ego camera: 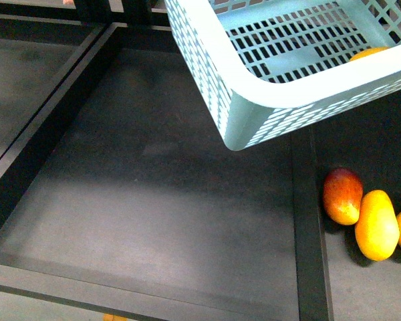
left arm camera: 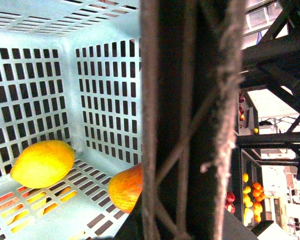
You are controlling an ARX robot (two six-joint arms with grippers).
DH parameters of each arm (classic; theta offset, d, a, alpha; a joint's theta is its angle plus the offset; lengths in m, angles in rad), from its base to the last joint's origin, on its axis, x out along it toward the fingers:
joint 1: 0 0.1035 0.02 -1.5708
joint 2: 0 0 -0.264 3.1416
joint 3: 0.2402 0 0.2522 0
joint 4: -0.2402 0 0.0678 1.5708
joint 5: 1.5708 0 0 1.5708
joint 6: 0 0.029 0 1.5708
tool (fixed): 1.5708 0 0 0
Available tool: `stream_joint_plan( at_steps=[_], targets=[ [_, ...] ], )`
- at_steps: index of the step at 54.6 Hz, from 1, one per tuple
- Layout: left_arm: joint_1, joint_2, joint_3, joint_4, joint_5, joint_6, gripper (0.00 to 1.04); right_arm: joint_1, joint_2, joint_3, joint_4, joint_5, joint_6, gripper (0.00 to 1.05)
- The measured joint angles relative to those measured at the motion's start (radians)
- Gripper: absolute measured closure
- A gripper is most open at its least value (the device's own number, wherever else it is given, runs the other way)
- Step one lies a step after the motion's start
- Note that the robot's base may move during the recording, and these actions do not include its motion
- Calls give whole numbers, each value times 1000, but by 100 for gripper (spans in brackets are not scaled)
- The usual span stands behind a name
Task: Pick lemon and mango into basket
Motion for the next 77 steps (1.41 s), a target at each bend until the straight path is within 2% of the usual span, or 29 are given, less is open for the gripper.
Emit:
stream_joint_plan(
  at_steps=[18,21,25,28,42,50,55,59,60,63,65,69,70,77],
  targets=[
    [-6,0,0,0,-1,-2,100,-62,29,-3,42,-71,159,41],
    [-4,0,0,0,-8,-2,100,-62,31,-3,44,-75,164,32],
    [-4,0,0,0,-14,0,100,-65,31,-4,53,-90,174,15],
    [-4,0,0,0,-8,2,100,-68,31,-4,61,-104,187,7],
    [-4,0,0,0,-5,0,100,-108,-35,-36,45,-156,187,9],
    [-2,0,0,0,-8,0,100,-193,-222,-119,-38,-185,130,9],
    [-2,0,0,0,-10,0,100,-254,-441,-184,-208,-76,0,9],
    [-3,0,0,0,-6,-1,100,-266,-556,-203,-265,-51,-57,9],
    [-3,0,0,0,-5,-1,100,-270,-570,-203,-266,-64,-70,9],
    [-4,0,0,0,-3,-3,100,-292,-625,-242,-227,-309,-241,23],
    [-4,0,0,0,-3,-3,100,-281,-645,-283,-218,-391,-315,30],
    [-4,0,0,0,-3,-3,100,-254,-668,-344,-206,-403,-383,41],
    [-4,0,0,0,-3,-4,100,-245,-681,-372,-200,-391,-407,46],
    [-2,0,0,0,-8,-3,100,-209,-739,-454,-180,-346,-446,65]
  ],
)
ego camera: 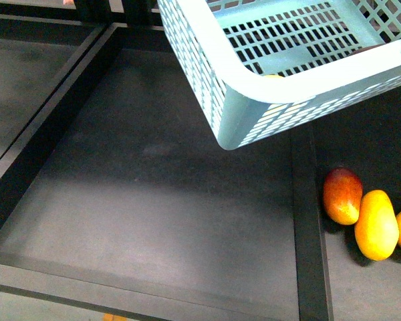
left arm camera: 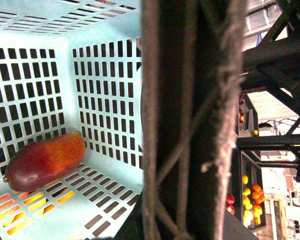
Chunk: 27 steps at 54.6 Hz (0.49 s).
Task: Pick lemon and mango into basket
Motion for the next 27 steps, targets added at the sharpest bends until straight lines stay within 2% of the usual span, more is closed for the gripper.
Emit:
stream_joint_plan(
  at_steps=[4,11,20,23,27],
  targets=[
    [0,0,0,0,-4,3,100,22,-34,-35,7,18,-8,76],
    [0,0,0,0,2,0,100,69,-107,-116,11,62,-23,103],
    [0,0,0,0,1,0,100,102,-172,-171,7,96,-26,103],
    [0,0,0,0,2,-1,100,158,-205,-191,-6,175,-26,103],
    [0,0,0,0,3,0,100,201,-246,-216,-21,184,-27,103]
  ],
)
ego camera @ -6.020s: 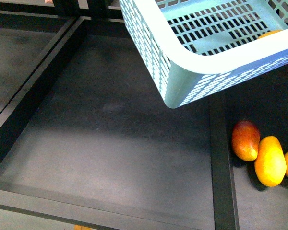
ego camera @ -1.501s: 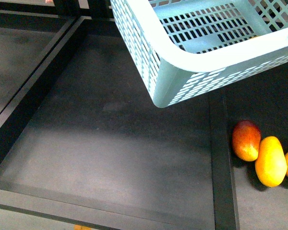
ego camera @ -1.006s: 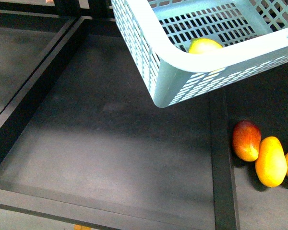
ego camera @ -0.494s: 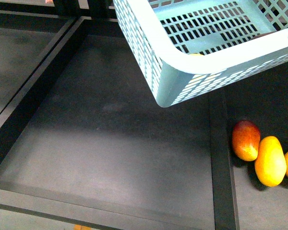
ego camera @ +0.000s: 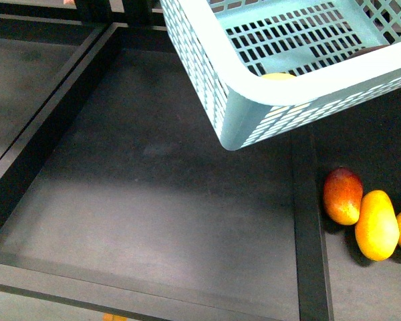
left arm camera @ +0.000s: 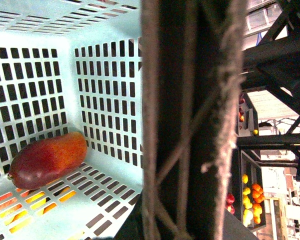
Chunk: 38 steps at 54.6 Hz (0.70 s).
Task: Pick lemon and mango into basket
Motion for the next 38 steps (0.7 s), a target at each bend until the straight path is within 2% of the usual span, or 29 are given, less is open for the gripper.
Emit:
stream_joint_plan(
  at_steps=[38],
  targets=[
    [0,0,0,0,-1,0,100,5,-233,-86,-120,11,0,103]
  ],
)
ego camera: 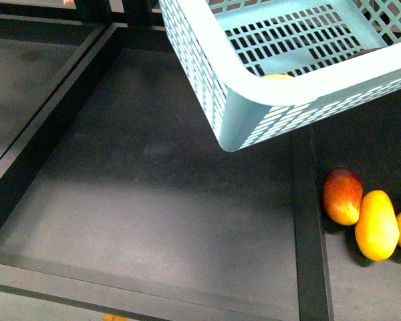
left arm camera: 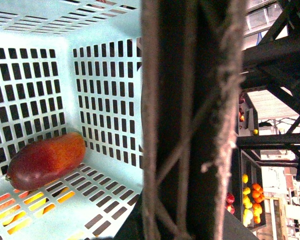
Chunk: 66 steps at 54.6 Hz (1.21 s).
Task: Pick lemon and mango into basket
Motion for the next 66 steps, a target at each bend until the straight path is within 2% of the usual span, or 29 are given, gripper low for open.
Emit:
stream_joint_plan(
  at_steps=[17,24,39,44,50,60,64,66],
  targets=[
    [0,0,0,0,-1,0,100,1,-84,0,-85,0,0,103],
    [0,0,0,0,-1,0,100,1,-226,0,-252,0,0,103],
    [0,0,0,0,-1,0,100,1,-257,0,-264,0,0,103],
    [1,0,0,0,-2,0,100,1,-258,0,-264,0,-2,85],
    [0,0,0,0,-1,0,100,1,-258,0,-264,0,-2,59],
    [0,0,0,0,-2,0,100,1,-258,0,-264,0,-2,31],
    [-13,0,7,-53,-126,67,100,1,-258,0,-264,0,-2,15],
    [-19,0,1,-48,-158,95,100,1,-258,0,-264,0,-2,10]
  ],
)
